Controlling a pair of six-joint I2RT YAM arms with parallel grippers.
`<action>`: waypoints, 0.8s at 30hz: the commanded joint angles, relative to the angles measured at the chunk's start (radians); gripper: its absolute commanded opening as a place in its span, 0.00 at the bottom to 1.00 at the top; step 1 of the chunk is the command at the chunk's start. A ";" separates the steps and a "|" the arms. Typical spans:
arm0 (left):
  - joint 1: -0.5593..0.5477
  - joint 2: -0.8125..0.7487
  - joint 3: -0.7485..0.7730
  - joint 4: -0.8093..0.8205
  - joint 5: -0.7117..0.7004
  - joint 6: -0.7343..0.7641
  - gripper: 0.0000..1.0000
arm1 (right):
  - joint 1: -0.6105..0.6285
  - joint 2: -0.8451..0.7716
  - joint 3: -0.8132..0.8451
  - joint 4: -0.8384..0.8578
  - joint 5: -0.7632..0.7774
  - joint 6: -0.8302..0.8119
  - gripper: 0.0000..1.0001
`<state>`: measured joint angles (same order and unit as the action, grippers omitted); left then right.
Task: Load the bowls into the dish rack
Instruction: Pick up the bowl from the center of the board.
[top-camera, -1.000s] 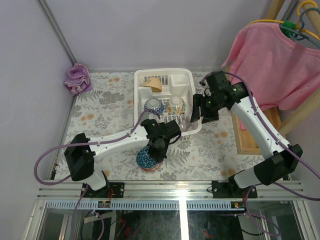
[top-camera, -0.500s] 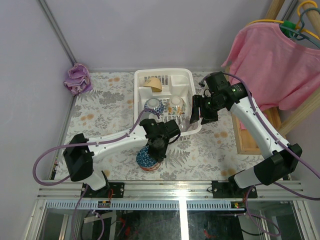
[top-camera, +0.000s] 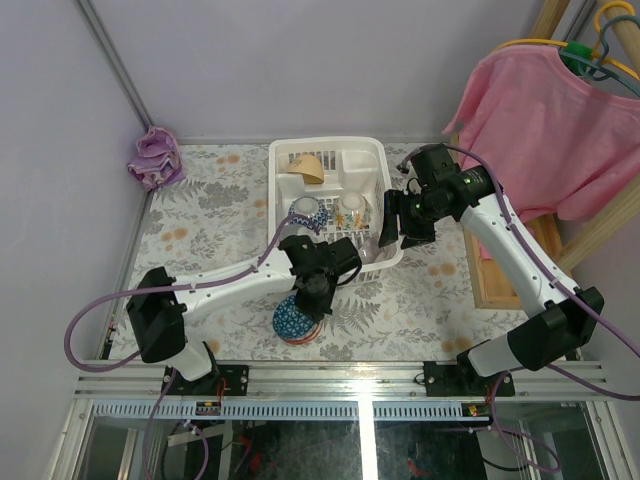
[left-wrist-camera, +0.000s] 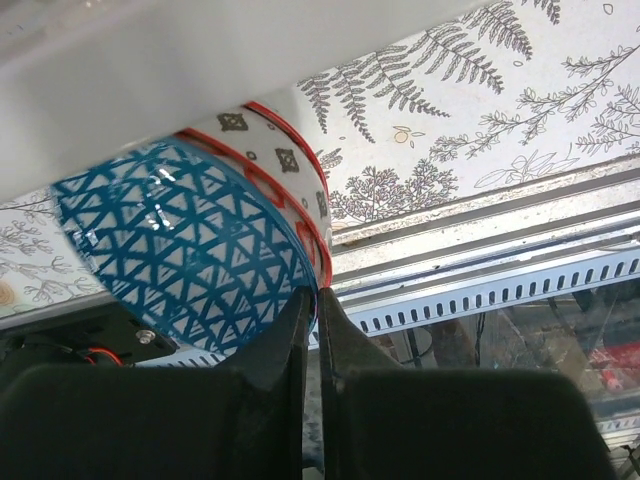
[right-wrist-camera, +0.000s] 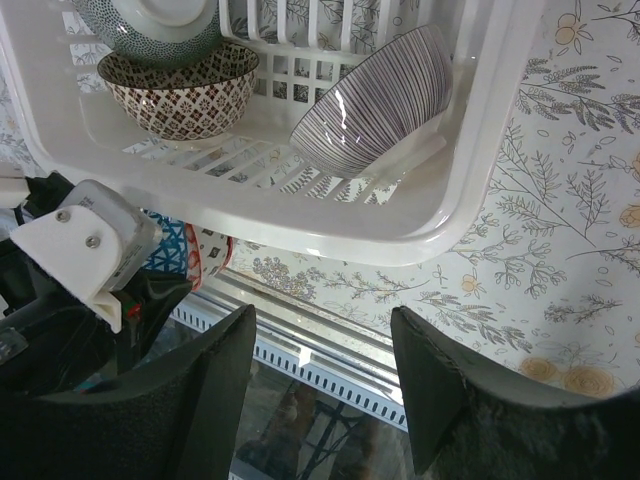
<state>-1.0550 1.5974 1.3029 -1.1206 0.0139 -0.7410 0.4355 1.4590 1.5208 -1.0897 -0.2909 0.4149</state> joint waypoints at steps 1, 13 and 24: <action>-0.005 -0.009 0.092 -0.080 -0.040 0.003 0.00 | -0.004 -0.020 0.004 -0.022 -0.042 -0.024 0.64; 0.003 -0.012 0.273 -0.225 -0.128 -0.001 0.00 | -0.004 -0.019 0.002 -0.020 -0.048 -0.022 0.64; 0.066 -0.053 0.478 -0.318 0.026 0.028 0.00 | -0.004 -0.009 0.031 -0.032 -0.056 -0.019 0.63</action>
<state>-1.0306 1.5913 1.6745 -1.3754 -0.0227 -0.7353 0.4355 1.4590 1.5208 -1.0878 -0.3008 0.4149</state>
